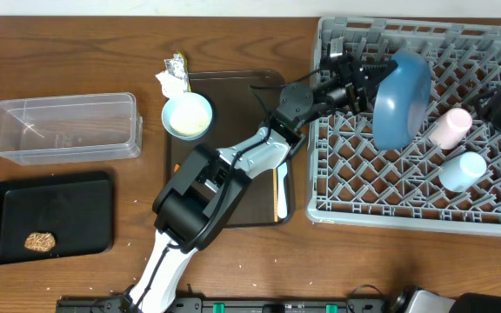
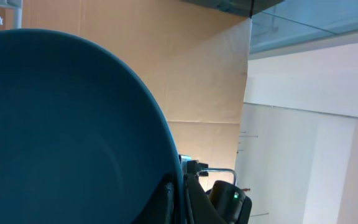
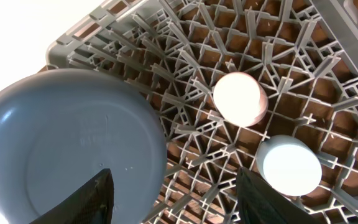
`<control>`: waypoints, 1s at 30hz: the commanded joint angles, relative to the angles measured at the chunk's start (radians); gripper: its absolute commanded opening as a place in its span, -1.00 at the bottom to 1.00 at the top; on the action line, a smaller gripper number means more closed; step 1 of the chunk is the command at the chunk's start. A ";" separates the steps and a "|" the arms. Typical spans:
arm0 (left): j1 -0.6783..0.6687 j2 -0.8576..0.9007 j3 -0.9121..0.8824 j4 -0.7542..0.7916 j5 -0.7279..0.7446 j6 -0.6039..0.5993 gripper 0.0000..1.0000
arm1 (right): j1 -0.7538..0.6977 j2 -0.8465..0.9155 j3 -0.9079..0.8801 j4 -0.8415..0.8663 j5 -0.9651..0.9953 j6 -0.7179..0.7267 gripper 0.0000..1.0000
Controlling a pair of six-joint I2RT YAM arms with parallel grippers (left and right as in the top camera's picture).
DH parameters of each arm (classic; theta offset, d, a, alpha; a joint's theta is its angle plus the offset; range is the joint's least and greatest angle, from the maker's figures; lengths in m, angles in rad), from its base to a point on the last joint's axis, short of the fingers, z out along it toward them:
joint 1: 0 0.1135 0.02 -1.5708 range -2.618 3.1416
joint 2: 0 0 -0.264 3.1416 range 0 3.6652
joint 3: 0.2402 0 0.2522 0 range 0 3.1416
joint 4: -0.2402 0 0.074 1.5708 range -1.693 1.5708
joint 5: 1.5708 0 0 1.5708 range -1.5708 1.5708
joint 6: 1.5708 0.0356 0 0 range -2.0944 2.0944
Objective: Sort waste into correct bins and load items into the dishwasher rack
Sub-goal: 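Stand the blue plate upright in the rack with the left gripper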
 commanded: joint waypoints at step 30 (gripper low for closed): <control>0.054 0.093 0.010 0.052 0.009 -0.032 0.96 | -0.002 -0.014 0.014 -0.004 -0.011 -0.022 0.13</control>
